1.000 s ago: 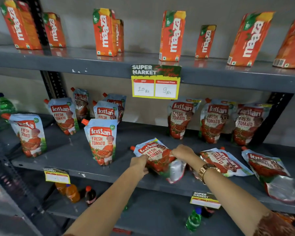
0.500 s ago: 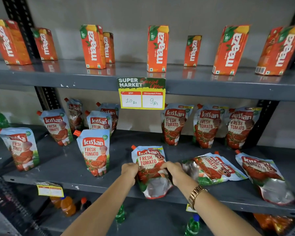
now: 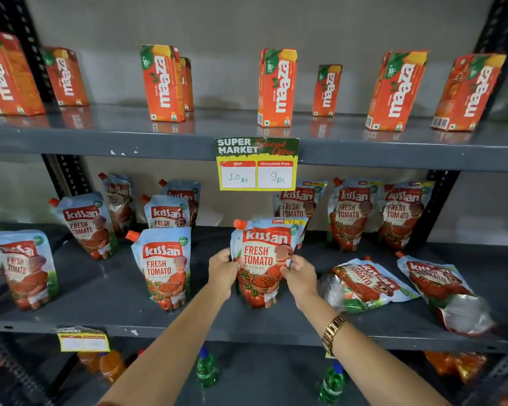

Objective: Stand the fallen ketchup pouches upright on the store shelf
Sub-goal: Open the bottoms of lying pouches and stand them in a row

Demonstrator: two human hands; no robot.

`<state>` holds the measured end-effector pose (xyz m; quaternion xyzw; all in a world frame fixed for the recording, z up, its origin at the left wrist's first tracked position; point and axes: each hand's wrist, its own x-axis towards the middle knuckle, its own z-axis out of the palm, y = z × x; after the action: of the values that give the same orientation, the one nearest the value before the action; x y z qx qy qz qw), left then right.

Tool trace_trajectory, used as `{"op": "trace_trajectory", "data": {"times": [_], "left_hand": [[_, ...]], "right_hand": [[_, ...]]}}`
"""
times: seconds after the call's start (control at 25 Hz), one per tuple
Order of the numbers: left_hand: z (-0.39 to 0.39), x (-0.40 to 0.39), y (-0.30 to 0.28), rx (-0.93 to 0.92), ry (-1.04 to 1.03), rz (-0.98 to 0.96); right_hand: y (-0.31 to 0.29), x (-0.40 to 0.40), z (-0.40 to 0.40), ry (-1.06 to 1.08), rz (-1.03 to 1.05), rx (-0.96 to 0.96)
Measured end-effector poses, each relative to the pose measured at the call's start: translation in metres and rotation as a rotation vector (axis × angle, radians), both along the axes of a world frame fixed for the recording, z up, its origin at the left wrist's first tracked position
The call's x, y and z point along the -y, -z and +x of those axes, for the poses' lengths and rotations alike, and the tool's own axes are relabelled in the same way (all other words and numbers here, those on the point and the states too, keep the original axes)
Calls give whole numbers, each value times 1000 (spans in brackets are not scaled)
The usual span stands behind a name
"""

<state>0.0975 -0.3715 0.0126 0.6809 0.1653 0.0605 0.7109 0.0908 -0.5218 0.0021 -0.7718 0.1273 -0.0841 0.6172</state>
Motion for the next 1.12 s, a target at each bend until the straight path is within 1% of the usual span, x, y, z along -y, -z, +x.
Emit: {"op": "trace_trajectory", "data": {"times": [0.12, 0.2, 0.28, 0.32, 0.4, 0.52, 0.64, 0.72, 0.84, 1.04, 1.12], "left_hand": [[-4, 0, 4, -16, -27, 29], [-10, 2, 9, -43, -129, 88], [-21, 4, 13, -71, -227, 89], [-25, 6, 15, -89, -237, 73], [-31, 13, 18, -97, -183, 36], [-38, 30, 14, -40, -47, 17], [-42, 51, 8, -3, 65, 23], [-42, 67, 6, 23, 156, 39], [-36, 92, 8, 36, 273, 159], [-18, 143, 10, -19, 306, 249], [-11, 160, 10, -62, 322, 313]], "right_hand": [[7, 0, -7, 76, -114, 13], [11, 4, -12, 177, -85, 52], [14, 8, -20, 299, -7, 108], [14, 11, -24, 358, 14, 125], [16, 18, -33, 478, 41, 137], [15, 32, -46, 648, 119, 175], [17, 48, -58, 765, 137, 152], [18, 62, -62, 779, 181, 126], [22, 87, -64, 754, 204, 61], [34, 132, -55, 632, 224, -95], [38, 148, -47, 571, 215, -159]]}}
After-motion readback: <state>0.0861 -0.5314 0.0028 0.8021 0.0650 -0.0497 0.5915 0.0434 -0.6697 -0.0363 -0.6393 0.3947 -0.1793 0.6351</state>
